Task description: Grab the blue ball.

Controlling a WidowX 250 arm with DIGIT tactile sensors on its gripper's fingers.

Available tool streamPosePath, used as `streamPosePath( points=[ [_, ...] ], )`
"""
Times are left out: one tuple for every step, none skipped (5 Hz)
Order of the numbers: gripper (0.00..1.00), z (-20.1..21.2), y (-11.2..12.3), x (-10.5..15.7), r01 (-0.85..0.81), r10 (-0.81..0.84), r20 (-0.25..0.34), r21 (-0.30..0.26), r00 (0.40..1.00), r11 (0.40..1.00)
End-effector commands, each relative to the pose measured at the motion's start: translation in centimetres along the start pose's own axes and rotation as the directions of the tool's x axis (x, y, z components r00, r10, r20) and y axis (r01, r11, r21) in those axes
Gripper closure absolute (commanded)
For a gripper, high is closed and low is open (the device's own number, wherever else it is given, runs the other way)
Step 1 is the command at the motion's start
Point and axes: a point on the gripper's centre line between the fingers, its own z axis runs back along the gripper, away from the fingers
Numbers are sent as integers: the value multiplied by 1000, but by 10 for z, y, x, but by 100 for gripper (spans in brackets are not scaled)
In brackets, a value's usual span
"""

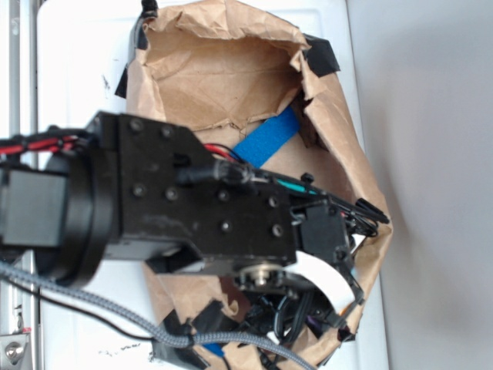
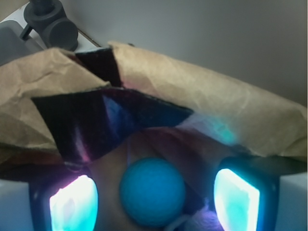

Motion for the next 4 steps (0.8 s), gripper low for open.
streamPosePath(
  points=[
    [0, 34, -21, 0, 46, -46, 15, -29, 999, 999],
    [0, 40, -17, -10, 51, -50, 30, -57, 998, 997],
    [0, 38, -20, -15, 75, -73, 29, -63, 997, 995],
    [0, 23, -24, -13, 78, -78, 0, -38, 997, 996]
  ],
)
